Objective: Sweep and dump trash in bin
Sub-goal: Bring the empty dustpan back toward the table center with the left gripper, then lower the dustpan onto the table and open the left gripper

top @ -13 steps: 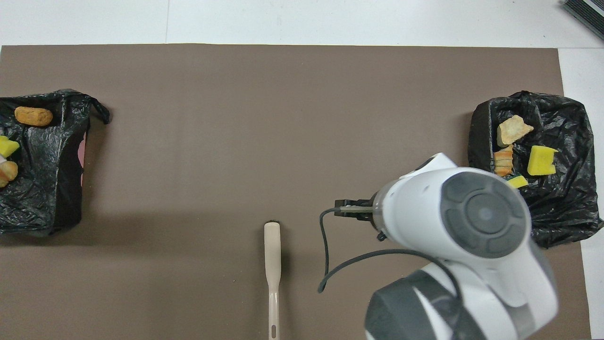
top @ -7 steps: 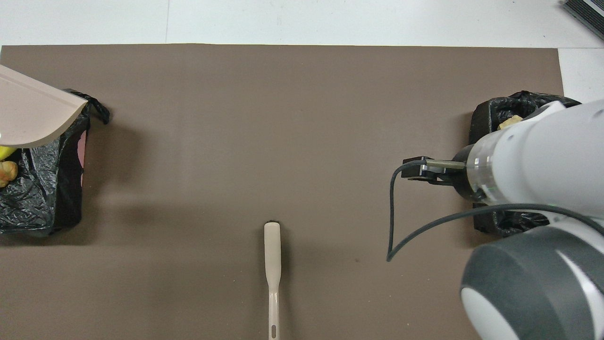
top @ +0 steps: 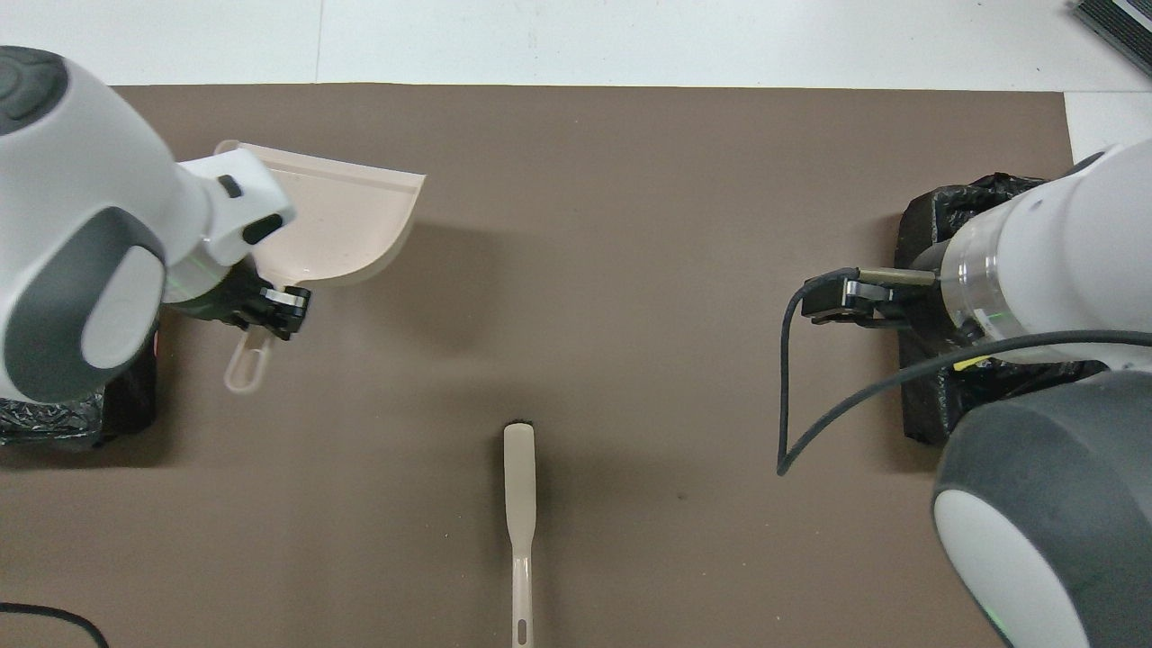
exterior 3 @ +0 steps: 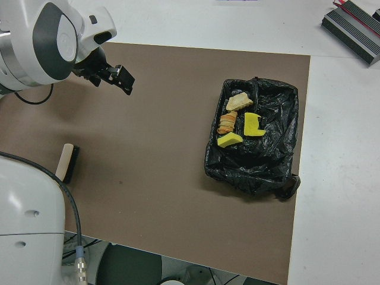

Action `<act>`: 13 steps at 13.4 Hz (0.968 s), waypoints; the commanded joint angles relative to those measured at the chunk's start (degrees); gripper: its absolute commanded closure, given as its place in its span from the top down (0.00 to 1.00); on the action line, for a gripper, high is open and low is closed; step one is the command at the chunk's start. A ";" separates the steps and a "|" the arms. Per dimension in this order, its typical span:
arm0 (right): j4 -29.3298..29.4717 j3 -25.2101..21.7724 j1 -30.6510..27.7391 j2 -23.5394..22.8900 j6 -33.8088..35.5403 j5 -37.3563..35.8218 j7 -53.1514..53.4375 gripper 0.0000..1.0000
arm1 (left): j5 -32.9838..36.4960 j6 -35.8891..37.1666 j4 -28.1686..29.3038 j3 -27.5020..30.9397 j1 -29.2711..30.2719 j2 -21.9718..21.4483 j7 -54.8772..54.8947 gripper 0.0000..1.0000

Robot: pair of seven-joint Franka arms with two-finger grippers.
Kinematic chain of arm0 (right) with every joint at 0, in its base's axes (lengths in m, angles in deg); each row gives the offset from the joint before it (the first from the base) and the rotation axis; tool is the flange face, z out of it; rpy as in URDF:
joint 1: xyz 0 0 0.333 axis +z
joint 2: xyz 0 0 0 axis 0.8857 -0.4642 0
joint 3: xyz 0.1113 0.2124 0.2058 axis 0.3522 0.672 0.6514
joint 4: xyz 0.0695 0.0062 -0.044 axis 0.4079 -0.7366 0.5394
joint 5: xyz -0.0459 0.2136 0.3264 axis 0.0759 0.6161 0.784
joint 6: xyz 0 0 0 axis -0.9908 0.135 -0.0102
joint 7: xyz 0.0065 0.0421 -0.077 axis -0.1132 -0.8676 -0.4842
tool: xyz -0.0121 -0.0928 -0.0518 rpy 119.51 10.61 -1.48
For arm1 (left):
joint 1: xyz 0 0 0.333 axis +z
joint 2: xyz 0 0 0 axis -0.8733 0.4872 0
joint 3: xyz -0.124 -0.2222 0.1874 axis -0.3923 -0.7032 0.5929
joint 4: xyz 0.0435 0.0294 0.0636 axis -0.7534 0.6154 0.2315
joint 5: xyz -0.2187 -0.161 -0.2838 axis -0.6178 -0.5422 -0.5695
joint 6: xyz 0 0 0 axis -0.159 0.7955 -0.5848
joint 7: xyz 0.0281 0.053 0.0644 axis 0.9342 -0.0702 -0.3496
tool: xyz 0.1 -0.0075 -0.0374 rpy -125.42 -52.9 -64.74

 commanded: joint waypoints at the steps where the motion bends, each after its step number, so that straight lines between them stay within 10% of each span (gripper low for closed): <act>1: 1.83 0.00 -1.98 -0.88 1.27 -0.54 -3.08 1.00 | -3.36 -9.80 5.00 1.38 -5.98 -2.79 -7.76 0.00; 6: 1.03 -3.60 -2.52 -0.35 1.10 0.52 -5.64 1.00 | -9.17 -30.18 7.74 1.38 -12.84 5.00 -16.63 0.00; 13: 0.51 -9.76 1.53 -0.09 1.80 0.78 -5.99 1.00 | -8.73 -36.38 7.56 1.38 -16.01 10.73 -24.31 0.00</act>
